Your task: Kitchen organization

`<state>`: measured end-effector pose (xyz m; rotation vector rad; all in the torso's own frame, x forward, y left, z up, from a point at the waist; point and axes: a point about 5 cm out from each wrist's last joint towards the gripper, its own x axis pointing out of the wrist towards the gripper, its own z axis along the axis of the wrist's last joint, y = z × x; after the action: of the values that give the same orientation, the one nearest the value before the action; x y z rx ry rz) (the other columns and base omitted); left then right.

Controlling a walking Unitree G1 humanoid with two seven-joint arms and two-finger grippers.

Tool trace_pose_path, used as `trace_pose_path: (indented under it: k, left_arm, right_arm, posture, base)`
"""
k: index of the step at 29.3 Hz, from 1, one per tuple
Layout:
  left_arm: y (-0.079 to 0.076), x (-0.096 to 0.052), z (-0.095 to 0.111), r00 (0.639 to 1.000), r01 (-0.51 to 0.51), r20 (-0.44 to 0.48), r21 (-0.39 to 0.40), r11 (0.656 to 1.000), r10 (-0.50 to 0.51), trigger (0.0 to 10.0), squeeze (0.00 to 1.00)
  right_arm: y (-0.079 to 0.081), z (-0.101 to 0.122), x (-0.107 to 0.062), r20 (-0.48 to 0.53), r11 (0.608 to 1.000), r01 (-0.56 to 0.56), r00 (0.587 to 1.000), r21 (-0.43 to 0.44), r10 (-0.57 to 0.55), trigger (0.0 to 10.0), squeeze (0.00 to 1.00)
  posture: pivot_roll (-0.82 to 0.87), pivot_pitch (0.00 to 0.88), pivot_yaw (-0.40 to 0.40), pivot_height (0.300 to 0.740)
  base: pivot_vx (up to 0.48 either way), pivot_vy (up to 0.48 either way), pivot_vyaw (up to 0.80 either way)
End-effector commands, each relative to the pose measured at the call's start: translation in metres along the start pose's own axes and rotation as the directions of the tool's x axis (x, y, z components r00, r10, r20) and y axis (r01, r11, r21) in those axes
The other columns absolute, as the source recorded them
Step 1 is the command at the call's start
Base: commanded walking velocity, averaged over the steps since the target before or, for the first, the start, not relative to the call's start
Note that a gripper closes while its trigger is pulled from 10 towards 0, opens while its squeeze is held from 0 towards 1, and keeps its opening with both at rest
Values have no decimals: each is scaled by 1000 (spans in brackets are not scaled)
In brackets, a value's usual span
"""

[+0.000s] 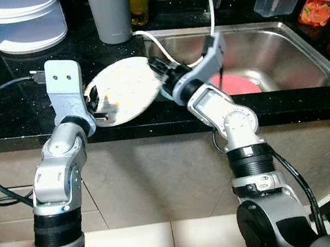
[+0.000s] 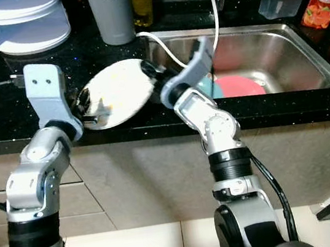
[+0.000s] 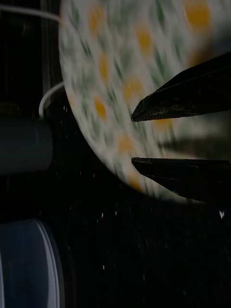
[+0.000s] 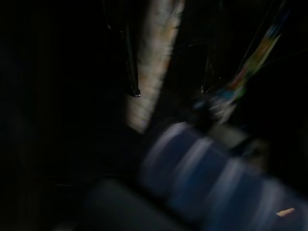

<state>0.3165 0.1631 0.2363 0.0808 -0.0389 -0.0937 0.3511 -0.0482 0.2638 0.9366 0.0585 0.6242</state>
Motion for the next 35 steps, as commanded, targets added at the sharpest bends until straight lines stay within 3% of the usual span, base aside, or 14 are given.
trace_pose_path:
  k: [1, 3, 4, 5, 6, 12, 13, 14, 17, 23, 24, 26, 32, 35]
  left_arm:
    - [-6, 1, -3, 1000, 26, -9, -13, 1000, -26, 10000, 0]
    - [-9, 1, -1, 999, 48, -1, -25, 999, -48, 10000, 0]
    - [-9, 1, -1, 999, 48, -1, -25, 999, -48, 10000, 0]
    - [-12, 0, -1, 998, 64, 2, -27, 998, -64, 10000, 0]
    - [-12, 0, -1, 998, 68, 2, -26, 997, -68, 10000, 0]
    - [-20, -1, -1, 994, 105, -4, -66, 992, -105, 10000, 0]
    - [-22, -3, -2, 993, 115, -7, -84, 990, -116, 10000, 0]
    - [-22, -3, -2, 993, 115, -7, -84, 990, -116, 10000, 0]
    - [-22, -9, -5, 994, 102, -15, -111, 989, -104, 10000, 0]
    - [-4, -9, -8, 1000, -8, -29, -123, 992, 5, 10000, 0]
    - [14, -7, -14, 991, -121, -74, -157, 980, 111, 10000, 0]
    - [21, -7, -19, 982, -173, -105, -167, 971, 157, 10000, 0]
    - [37, -9, -18, 957, -287, -100, -172, 942, 274, 10000, 0]
    - [43, -11, -13, 942, -334, -55, -117, 935, 330, 10000, 0]
  right_arm:
    - [1, -14, -3, -1, 998, -24, 1000, 64, 24, 10000, 0]
    - [2, 4, -13, 62, 985, -68, 995, -159, 78, 10000, 0]
    - [2, 4, -13, 62, 985, -68, 995, -159, 78, 10000, 0]
    - [-1, 16, -21, 87, 887, -29, 993, -461, 78, 10000, 0]
    - [-4, 19, -24, 98, 832, -1, 993, -555, 66, 10000, 0]
    - [-15, 34, -38, 102, 703, 39, 994, -710, 48, 10000, 0]
    - [-16, 36, -42, 77, 652, 29, 996, -757, 46, 10000, 0]
    - [-16, 36, -42, 77, 652, 29, 996, -757, 46, 10000, 0]
    - [-24, 30, -60, -75, 498, -89, 996, -863, 49, 10000, 0]
    - [-29, 14, -72, -211, 450, -216, 975, -866, 62, 10000, 0]
    - [-31, 6, -72, -228, 453, -230, 972, -861, 60, 10000, 0]
    - [-31, 3, -70, -230, 458, -232, 971, -858, 62, 10000, 0]
    - [-19, -10, -61, -236, 490, -263, 965, -831, 116, 10000, 0]
    - [-13, -27, -46, -204, 547, -231, 973, -804, 111, 10000, 0]
  posture:
    - [134, 15, -68, 740]
    - [137, 12, -67, 740]
    - [137, 12, -67, 740]
    - [135, 11, -65, 740]
    - [135, 11, -65, 740]
    - [127, 11, -59, 740]
    - [123, 13, -57, 740]
    - [123, 13, -57, 740]
    - [120, 20, -54, 740]
    - [120, 20, -54, 740]
    - [122, 25, -56, 740]
    - [122, 25, -56, 740]
    - [130, 27, -62, 740]
    - [129, 28, -64, 740]
  base:
    - [0, 0, 0]
    - [0, 0, 0]
    - [0, 0, 0]
    - [0, 0, 0]
    - [0, 0, 0]
    - [0, 0, 0]
    - [0, 0, 0]
    - [0, 0, 0]
    - [0, 0, 0]
    - [0, 0, 0]
    - [0, 0, 0]
    - [0, 0, 0]
    - [0, 0, 0]
    - [0, 0, 0]
